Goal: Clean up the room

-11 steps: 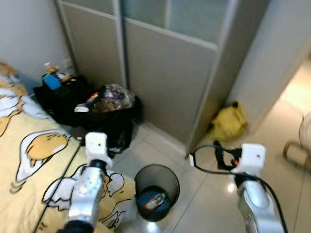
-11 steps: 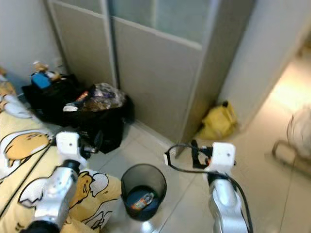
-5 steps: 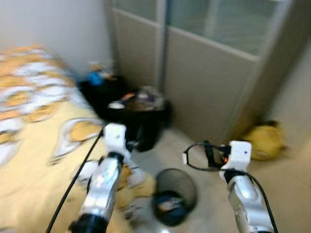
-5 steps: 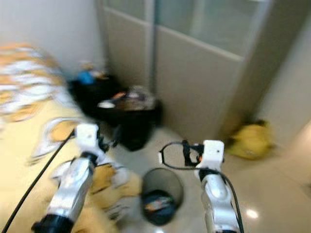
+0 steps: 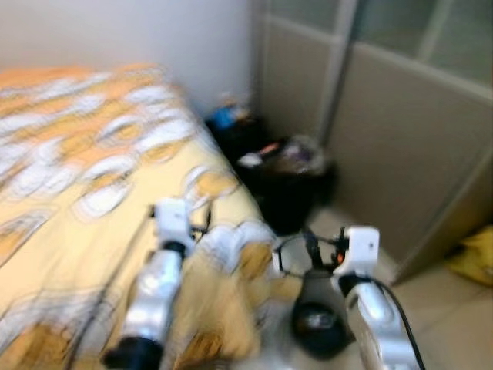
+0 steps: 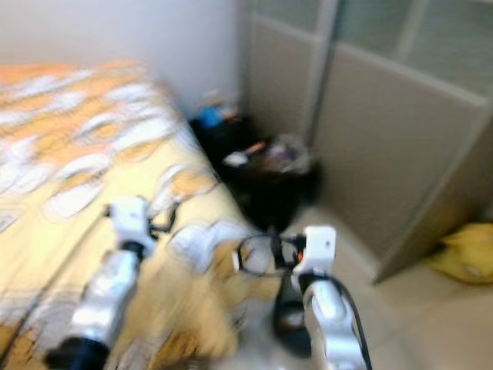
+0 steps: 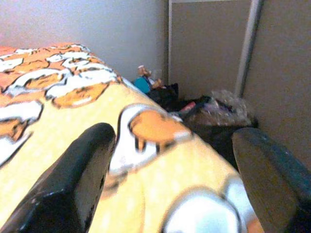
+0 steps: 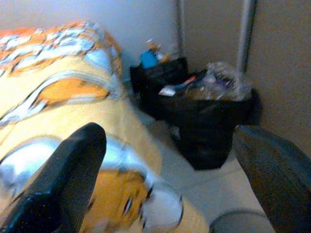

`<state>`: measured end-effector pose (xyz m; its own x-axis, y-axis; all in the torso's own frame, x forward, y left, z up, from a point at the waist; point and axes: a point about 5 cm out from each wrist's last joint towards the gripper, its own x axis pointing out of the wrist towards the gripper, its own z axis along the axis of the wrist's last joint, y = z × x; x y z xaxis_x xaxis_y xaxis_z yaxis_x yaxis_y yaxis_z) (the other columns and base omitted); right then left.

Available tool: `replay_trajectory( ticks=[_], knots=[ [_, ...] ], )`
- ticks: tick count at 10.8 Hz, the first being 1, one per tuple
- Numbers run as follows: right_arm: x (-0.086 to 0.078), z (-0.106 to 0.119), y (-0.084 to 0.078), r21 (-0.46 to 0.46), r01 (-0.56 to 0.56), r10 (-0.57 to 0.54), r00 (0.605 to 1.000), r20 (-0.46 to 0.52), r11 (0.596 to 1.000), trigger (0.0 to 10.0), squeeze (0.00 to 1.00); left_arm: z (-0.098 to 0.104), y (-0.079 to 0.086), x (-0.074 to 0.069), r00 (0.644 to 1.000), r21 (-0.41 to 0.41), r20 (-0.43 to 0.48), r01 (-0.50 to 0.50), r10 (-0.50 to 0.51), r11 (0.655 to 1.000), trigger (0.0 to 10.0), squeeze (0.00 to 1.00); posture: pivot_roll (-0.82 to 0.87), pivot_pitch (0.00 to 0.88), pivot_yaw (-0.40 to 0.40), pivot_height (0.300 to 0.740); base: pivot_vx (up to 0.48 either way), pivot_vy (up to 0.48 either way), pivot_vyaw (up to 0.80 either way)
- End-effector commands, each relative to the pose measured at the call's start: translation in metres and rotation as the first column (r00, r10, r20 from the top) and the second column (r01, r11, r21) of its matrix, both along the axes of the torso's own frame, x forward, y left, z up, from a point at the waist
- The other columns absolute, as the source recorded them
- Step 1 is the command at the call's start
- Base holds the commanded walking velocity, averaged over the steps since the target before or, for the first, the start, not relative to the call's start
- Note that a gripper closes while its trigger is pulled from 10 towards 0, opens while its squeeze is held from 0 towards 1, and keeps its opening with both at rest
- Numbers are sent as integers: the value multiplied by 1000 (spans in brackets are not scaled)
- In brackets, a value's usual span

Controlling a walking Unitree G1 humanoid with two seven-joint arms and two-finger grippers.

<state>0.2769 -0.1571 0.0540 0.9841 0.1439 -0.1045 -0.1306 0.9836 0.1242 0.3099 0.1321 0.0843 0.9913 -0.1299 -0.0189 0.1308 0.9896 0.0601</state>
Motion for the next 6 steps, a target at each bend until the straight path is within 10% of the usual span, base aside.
replay_trajectory(
  ticks=[1,6],
  knots=[
    [-1,1,-4,-4,6,-6,1000,11,1000,10000,0,0,-3,0,1000,24,1,23,-23,999,10000,0,110,0,3,740,0,0,419],
    [-3,-5,3,-16,-4,4,1000,-18,1000,10000,0,-2,10,-1,998,41,0,-57,57,998,10000,0,144,0,-10,740,0,0,83]
  ],
)
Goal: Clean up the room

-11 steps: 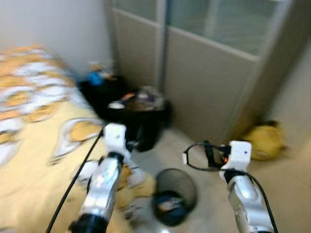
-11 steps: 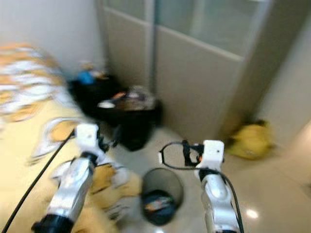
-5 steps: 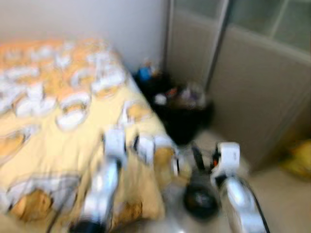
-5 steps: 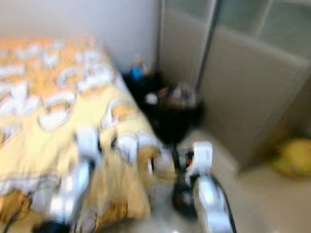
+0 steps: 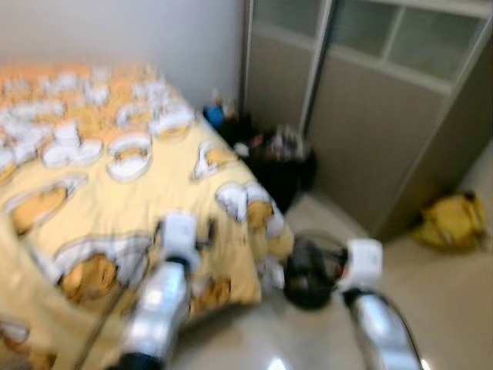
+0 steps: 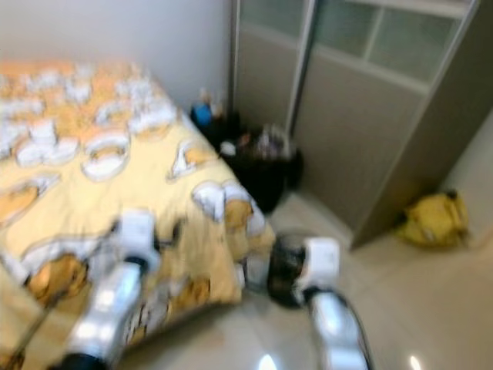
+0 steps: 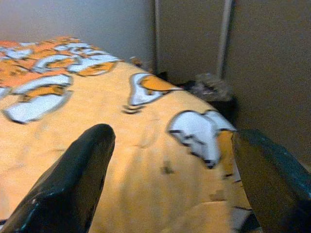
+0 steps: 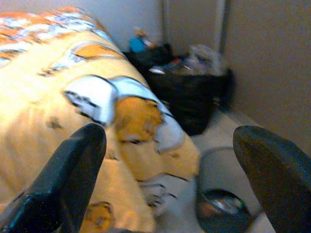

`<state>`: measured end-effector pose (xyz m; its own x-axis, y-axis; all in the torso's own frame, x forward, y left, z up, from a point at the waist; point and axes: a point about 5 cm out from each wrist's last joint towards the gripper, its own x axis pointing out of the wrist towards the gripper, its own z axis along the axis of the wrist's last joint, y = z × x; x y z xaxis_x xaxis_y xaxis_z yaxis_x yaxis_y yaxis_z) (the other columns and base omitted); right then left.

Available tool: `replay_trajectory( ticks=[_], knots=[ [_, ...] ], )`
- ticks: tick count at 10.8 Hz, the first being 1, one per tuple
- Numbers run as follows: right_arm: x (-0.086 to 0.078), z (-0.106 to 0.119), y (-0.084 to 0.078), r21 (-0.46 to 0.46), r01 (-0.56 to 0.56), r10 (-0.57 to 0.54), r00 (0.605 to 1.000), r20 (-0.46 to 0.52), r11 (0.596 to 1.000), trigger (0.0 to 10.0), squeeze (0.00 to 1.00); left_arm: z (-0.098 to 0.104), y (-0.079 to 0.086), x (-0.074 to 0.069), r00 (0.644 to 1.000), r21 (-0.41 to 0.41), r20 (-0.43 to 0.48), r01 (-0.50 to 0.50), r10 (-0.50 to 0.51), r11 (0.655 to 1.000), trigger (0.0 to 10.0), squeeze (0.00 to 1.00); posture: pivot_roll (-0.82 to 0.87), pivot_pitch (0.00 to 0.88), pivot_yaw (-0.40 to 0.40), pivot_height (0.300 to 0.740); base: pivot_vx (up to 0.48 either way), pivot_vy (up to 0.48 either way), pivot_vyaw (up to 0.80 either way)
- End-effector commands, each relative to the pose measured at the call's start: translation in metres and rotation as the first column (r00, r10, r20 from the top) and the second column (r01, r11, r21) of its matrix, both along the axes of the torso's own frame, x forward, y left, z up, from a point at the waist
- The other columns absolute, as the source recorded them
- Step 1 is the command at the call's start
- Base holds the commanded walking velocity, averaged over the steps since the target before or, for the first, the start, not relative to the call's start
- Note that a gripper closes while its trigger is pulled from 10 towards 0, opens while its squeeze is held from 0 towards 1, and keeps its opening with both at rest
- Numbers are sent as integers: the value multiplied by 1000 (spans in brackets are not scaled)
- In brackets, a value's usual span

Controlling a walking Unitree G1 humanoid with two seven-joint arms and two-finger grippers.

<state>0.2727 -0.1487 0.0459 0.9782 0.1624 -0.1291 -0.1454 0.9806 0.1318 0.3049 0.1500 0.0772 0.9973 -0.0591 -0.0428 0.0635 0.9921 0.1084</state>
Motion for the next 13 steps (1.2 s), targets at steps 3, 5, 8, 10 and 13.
replay_trajectory(
  ticks=[3,5,8,10,13],
  knots=[
    [1,8,-8,-10,45,-44,997,57,999,10000,0,8,13,-6,998,10,58,9,-10,1000,10000,0,160,0,-5,740,0,0,540],
    [-20,11,-23,-29,139,-135,986,101,990,10000,0,13,35,-30,994,-63,103,32,-25,997,10000,0,168,0,11,740,0,0,494],
    [-26,7,-34,-27,181,-178,980,89,983,10000,0,19,-4,-30,977,5,107,187,-187,982,10000,0,120,0,41,740,0,0,494],
    [-25,8,-27,-14,124,-122,990,72,992,10000,0,12,1,-20,989,15,53,134,-135,991,10000,0,102,0,39,740,0,0,494],
    [-20,9,-29,-39,94,-92,994,62,995,10000,0,10,-14,-9,995,-127,30,97,-94,987,10000,0,85,0,31,740,0,160,492]
  ],
)
